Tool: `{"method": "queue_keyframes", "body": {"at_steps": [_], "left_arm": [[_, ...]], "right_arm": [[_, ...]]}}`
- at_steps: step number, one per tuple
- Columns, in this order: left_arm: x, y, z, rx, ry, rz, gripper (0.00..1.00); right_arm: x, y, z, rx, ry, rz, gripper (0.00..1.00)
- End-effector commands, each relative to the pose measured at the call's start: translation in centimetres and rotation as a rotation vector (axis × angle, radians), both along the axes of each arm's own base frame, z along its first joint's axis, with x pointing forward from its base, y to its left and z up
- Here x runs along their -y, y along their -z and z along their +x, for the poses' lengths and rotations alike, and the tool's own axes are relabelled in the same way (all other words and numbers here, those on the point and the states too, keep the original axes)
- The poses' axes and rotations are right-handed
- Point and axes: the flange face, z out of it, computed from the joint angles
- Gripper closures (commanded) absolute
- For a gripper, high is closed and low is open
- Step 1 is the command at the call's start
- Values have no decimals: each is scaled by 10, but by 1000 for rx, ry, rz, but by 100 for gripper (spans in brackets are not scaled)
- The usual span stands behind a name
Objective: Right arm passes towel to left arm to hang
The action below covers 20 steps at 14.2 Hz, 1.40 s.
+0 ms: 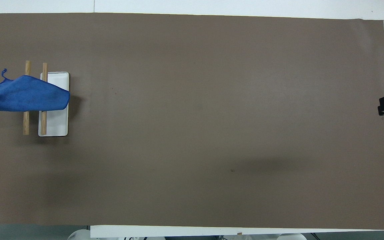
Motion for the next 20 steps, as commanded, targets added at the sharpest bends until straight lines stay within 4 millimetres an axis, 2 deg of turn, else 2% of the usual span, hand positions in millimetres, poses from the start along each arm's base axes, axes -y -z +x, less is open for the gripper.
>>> {"method": "queue_keyframes", "body": {"at_steps": [1, 5, 6, 8, 10, 12, 13, 15, 17, 20], "left_arm": [[0, -4, -11, 5, 21, 19, 0], [14, -1, -10, -30, 35, 23, 0], [25, -4, -7, -57, 41, 28, 0], [34, -45, 7, -112, -18, 16, 0], [52, -108, 22, -111, -49, -127, 0], [68, -145, 20, -198, 37, -140, 0], [78, -156, 16, -229, 80, -132, 0], [92, -174, 8, -331, 198, -108, 0], [110, -195, -2, -445, 353, -85, 0], [146, -197, -14, -577, 647, -119, 0]], "right_arm": [[-1, 1, -2, 8, -29, 22, 0], [1, 1, -2, 5, -27, 22, 0], [1, 1, -2, 5, -27, 22, 0], [1, 1, -2, 4, -26, 22, 0], [4, 1, -3, 5, -20, 22, 0], [4, 3, -4, -5, -28, 26, 0], [5, 4, -4, -5, -50, 43, 0], [21, 4, -5, 14, -11, 133, 0], [19, 4, -5, 15, -5, 133, 0], [20, 4, -5, 15, -8, 124, 0]]}}
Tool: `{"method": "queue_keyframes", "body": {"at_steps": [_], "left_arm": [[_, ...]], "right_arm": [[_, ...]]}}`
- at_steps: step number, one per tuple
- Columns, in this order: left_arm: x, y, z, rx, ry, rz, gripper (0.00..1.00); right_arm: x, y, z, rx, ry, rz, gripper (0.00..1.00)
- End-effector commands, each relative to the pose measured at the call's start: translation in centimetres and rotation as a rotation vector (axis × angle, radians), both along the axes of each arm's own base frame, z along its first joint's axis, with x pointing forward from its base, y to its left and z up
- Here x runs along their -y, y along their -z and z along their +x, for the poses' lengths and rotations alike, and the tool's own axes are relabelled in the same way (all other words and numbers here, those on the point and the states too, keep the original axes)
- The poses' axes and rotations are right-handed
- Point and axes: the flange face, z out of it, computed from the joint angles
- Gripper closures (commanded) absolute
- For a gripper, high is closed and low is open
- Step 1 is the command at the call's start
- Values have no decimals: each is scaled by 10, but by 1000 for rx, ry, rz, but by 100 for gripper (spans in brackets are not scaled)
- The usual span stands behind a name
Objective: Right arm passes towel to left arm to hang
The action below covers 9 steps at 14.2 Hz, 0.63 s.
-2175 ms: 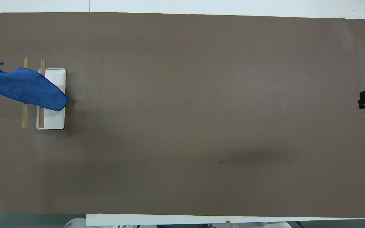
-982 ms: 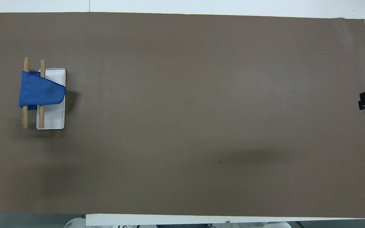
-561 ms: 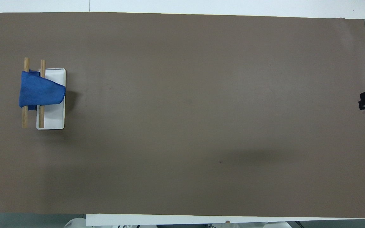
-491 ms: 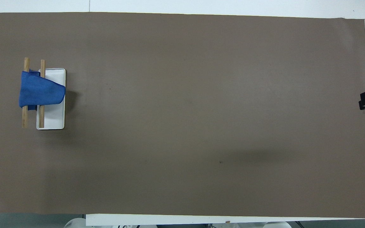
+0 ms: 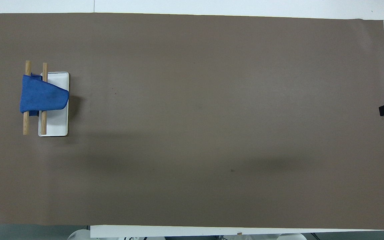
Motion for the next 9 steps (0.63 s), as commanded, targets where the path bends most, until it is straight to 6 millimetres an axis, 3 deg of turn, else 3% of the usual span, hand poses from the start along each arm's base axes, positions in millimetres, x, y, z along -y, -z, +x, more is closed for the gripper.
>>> {"method": "queue_keyframes", "body": {"at_steps": [1, 5, 9], "left_arm": [[24, -2, -3, -96, 243, -127, 0], [35, -1, -3, -117, 505, -226, 0], [32, -1, -3, -124, 566, -223, 0]], "right_arm": [[0, 0, -2, 14, -21, 6, 0], [2, 1, -2, 9, -21, -16, 0], [2, 0, -2, 9, -24, -16, 0]]}}
